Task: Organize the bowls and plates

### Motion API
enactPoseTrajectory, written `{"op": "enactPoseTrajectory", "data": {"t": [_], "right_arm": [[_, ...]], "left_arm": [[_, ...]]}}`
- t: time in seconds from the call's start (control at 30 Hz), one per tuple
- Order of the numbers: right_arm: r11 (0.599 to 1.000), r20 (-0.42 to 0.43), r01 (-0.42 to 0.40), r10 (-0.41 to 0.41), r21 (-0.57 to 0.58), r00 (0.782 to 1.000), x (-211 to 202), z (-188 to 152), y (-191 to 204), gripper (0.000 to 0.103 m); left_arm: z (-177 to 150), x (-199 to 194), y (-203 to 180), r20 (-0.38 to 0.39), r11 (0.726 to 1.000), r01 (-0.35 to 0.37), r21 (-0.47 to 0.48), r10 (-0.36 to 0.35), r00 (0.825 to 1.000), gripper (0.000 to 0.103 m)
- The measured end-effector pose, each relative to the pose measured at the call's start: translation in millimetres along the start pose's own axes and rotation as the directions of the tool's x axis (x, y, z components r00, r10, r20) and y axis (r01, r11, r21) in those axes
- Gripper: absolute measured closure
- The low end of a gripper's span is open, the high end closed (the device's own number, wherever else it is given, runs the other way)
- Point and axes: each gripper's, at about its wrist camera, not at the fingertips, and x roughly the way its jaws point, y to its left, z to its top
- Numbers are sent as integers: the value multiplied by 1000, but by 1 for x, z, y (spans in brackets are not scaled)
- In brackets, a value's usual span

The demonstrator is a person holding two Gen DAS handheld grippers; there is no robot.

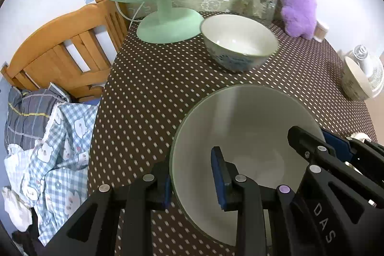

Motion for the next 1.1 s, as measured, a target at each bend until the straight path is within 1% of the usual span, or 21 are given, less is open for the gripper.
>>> {"op": "enactPoseTrajectory", "data": {"t": [0.23, 0.37, 0.47, 0.8, 1.03, 1.1], "right_arm": [[1000, 6, 10, -10, 21, 1000, -23, -28, -21, 80], [1000, 24, 6, -6, 21, 1000, -36, -43, -32, 80], [1000, 22, 3, -4, 27, 1000, -42, -55, -41, 80], [999, -6, 5, -5, 45, 1000, -40, -81, -61, 80], [999, -40, 12, -10, 51, 999, -33, -93, -67, 80], [999, -35, 16, -14, 43, 999, -32, -96, -67, 80]], "left_arm": [[-20, -19, -22, 5, 1000, 16, 18, -16, 1000, 76], [-34, -31, -35, 26, 999, 7, 35, -8, 1000, 76], [-43, -34, -42, 21, 999, 11, 46, -12, 1000, 76], [-67, -29, -58, -9, 999, 24, 47, -23, 1000, 76], [-81, -21, -63, -46, 999, 38, 19, -37, 998, 76], [-83, -22, -65, -29, 999, 22, 33, -21, 999, 76]]}}
